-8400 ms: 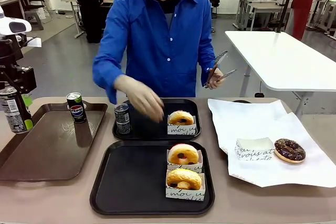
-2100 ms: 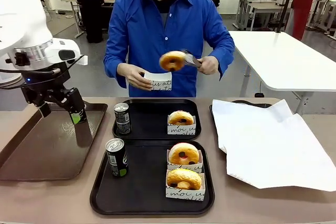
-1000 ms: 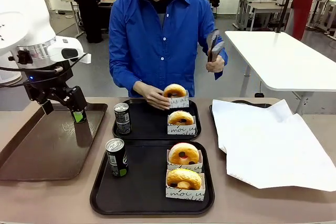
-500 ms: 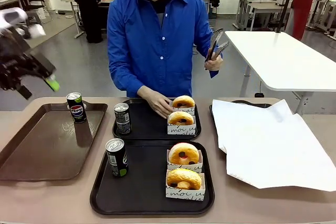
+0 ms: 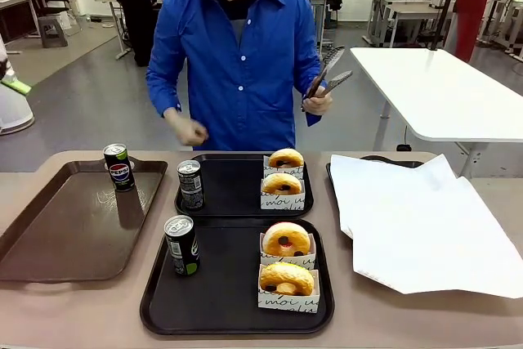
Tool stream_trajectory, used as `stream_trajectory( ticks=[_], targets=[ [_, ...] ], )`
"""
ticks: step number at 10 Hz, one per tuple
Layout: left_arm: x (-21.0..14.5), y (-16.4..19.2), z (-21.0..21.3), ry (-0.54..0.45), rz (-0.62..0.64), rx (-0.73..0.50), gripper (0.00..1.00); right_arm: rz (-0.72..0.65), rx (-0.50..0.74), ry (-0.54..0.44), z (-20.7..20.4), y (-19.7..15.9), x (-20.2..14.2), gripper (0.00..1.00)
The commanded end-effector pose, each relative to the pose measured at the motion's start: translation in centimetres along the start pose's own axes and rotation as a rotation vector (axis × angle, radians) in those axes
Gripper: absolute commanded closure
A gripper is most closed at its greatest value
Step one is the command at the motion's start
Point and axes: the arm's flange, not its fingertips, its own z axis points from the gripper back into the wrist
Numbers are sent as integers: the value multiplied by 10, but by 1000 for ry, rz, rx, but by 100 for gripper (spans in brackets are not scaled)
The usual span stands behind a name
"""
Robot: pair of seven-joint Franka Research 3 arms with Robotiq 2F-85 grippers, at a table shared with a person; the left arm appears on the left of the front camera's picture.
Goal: Set up donuts and drinks on trays.
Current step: Pick up one Pepsi coke from the Handle tray and place it on the Flat Tray without a Pepsi coke.
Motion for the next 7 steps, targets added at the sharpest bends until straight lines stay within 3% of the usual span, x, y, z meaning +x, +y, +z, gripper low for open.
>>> stream_trajectory(
  ticks=[1, 3, 7],
  targets=[
    [-11, 29, -1, 16, -19, -43, 0, 17, 31, -17, -2, 2, 2, 0],
    [-14, 69, 10, 16, 22, -96, 0, 17, 31, -17, -2, 2, 2, 0],
    [-25, 101, 21, -20, 91, -87, 0, 17, 31, -17, -2, 2, 2, 0]
  ],
)
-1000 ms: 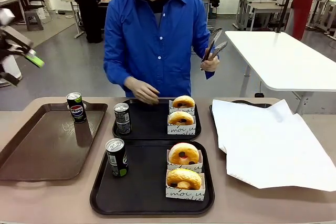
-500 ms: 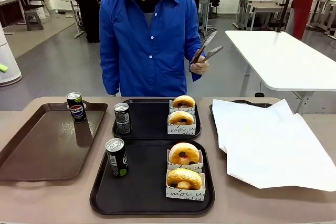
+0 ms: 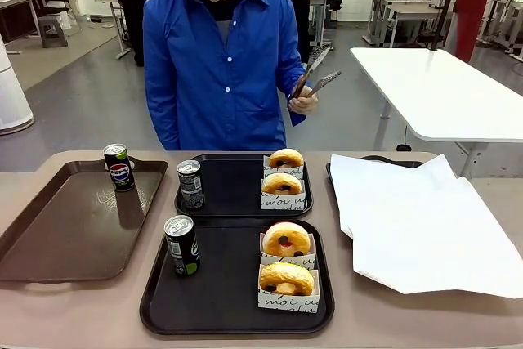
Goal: Set up donuts and drinks on trays.
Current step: Pick up one Pepsi coke from the Handle tray and place it on the Flat Tray without a Pepsi coke.
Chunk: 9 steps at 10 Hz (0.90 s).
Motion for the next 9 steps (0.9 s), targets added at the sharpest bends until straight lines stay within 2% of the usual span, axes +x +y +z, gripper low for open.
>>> stream_trajectory(
  ticks=[1, 3, 4, 5, 9],
  targets=[
    [-5, 20, 2, -23, 6, -35, 0, 17, 31, -17, -2, 2, 2, 0],
    [-2, 34, -2, 44, 35, -90, 0, 17, 31, -17, -2, 2, 2, 0],
    [-4, 17, -15, 52, -58, 119, 0, 17, 31, -17, -2, 2, 2, 0],
    [-4, 26, 2, 9, 41, -33, 0, 17, 31, -17, -2, 2, 2, 0],
    [-3, 26, -2, 23, 26, -3, 0, 17, 31, -17, -2, 2, 2, 0]
  ],
)
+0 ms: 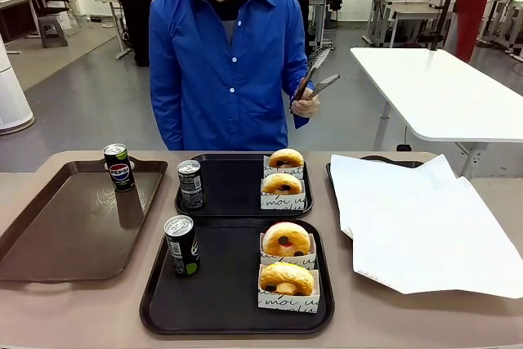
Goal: Set up donuts and drinks on trays.
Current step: Pick up one Pepsi coke from the Handle tray and place it on the Flat Tray without a Pepsi coke.
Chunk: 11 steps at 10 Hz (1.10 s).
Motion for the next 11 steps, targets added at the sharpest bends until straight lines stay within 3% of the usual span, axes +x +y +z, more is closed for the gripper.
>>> stream_trajectory(
  ticks=[1, 2, 4, 6, 9, 10, 11],
  targets=[
    [14, 6, -3, 49, 61, -90, 0, 17, 31, -17, -1, 2, 2, 0],
    [25, 20, -5, 112, 125, -190, 0, 17, 31, -17, -1, 2, 2, 0],
    [44, 44, -12, 141, 185, -282, 0, 17, 31, -17, -1, 2, 2, 0],
    [58, 61, -18, 137, 188, -318, 0, 17, 31, -17, -1, 2, 2, 0],
    [63, 67, -15, 234, 226, -347, 0, 17, 31, -17, -1, 2, 2, 0],
    [58, 68, -26, 160, 236, -312, 0, 17, 31, -17, -1, 2, 2, 0],
    [58, 68, -26, 160, 236, -312, 0, 17, 31, -17, -1, 2, 2, 0]
  ],
)
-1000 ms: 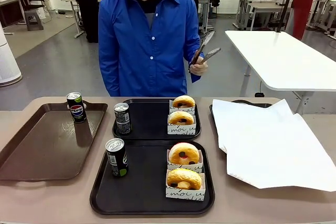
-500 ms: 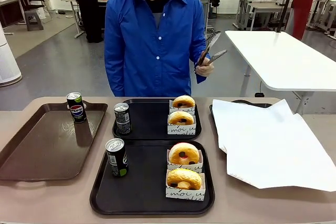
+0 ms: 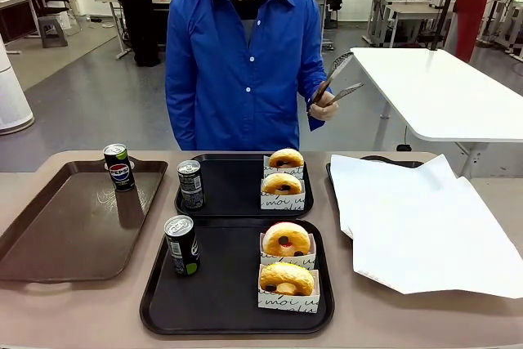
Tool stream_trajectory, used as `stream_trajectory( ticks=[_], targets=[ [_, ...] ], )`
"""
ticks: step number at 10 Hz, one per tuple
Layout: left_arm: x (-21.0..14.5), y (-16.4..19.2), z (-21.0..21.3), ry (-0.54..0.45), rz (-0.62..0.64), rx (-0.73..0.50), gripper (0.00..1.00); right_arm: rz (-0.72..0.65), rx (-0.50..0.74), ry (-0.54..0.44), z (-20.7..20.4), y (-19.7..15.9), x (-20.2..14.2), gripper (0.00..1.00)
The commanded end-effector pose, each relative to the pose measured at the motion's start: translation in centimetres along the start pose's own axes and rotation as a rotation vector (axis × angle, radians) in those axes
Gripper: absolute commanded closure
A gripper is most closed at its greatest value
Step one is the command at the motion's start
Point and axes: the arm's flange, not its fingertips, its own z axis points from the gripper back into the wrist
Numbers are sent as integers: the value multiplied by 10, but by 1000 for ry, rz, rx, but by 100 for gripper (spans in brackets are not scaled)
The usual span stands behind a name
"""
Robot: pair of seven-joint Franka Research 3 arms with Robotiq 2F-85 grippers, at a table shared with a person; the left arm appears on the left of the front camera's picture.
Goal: Set up donuts and drinks on trays.
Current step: Pick up one Pepsi coke from the Handle tray and place it on the Flat Tray without a Pepsi coke.
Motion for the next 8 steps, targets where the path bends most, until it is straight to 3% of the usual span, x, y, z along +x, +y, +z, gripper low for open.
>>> stream_trajectory(
  ticks=[1, 8],
  targets=[
    [-2, 1, -2, -30, -8, 9, 0, 17, 31, -17, -1, 2, 2, 0],
    [-2, 1, -2, -30, -8, 9, 0, 17, 31, -17, -1, 2, 2, 0]
  ],
)
